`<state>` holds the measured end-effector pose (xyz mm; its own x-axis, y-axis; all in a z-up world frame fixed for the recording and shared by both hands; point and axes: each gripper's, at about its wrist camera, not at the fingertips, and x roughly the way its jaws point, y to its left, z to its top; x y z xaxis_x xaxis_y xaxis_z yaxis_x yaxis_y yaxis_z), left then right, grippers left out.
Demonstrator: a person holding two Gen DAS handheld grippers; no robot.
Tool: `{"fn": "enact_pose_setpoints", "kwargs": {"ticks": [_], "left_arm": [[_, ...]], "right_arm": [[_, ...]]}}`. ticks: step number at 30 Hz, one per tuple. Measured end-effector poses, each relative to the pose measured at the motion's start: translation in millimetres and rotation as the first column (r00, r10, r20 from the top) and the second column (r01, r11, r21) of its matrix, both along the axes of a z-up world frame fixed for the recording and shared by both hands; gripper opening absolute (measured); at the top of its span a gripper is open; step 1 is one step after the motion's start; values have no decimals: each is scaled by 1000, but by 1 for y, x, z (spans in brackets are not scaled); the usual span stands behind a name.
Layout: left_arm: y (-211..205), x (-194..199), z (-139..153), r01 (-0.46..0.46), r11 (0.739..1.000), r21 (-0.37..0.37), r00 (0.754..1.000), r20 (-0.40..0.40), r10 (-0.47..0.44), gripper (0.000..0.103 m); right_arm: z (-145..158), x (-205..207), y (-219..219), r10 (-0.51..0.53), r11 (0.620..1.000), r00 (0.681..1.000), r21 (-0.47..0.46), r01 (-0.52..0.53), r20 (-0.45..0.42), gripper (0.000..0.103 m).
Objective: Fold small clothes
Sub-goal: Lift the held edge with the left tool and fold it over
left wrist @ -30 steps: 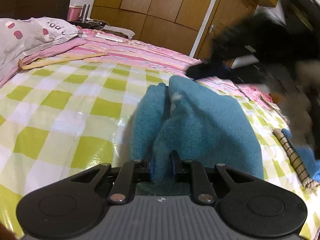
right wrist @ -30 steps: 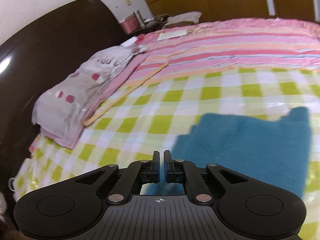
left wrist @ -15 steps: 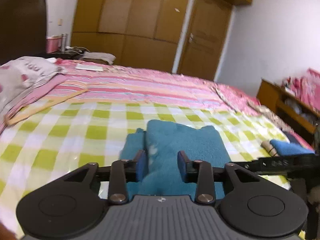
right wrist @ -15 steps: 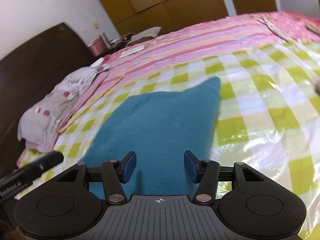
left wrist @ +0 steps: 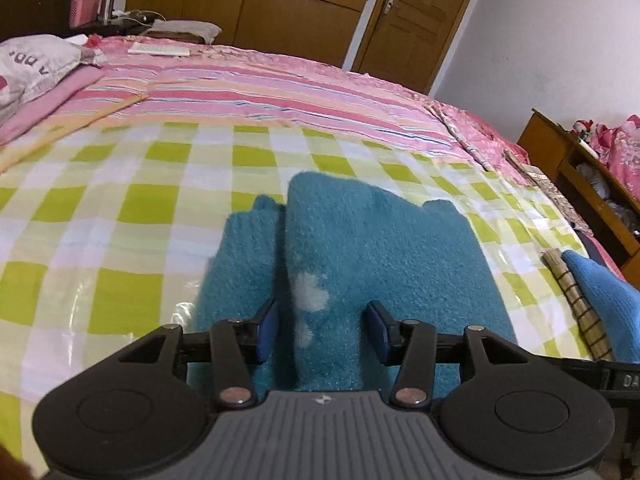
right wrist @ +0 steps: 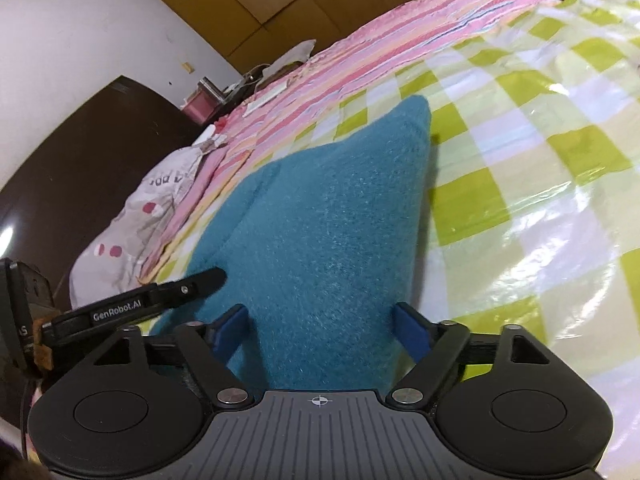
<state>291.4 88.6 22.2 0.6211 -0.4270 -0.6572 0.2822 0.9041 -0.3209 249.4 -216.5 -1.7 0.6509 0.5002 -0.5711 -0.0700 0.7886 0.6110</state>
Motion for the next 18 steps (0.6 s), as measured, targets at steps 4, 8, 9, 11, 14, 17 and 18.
{"fn": "enact_pose_setpoints", "kwargs": {"ticks": [4,8,9,11,14,17,18], "left_arm": [[-5,1,0,26,1000,0,1000,-15,-26,53],[-12,-3,2,12,999,32,1000,15,-13,38],[-10,-4,4,7,1000,25,1000,22,-7,29],[-4,-7,10,-2,1000,-6,999,39,2,27],[10,-19,23,-36,997,-73,997,69,41,26],[30,-39,41,-56,990,-131,988,136,74,25],[34,-42,41,-68,992,-108,984,158,85,26]], "right_arm": [[-9,4,2,1,1000,1000,3,-1,-4,88],[-9,7,4,-4,1000,1000,2,4,-16,84],[-5,8,4,1,1000,1000,-9,-1,-28,81],[4,11,2,11,1000,999,-13,-12,-51,73],[26,11,1,50,998,998,-37,-51,-40,58],[53,6,10,102,990,995,-100,-103,-16,49],[58,5,14,117,986,993,-115,-117,-6,47]]}}
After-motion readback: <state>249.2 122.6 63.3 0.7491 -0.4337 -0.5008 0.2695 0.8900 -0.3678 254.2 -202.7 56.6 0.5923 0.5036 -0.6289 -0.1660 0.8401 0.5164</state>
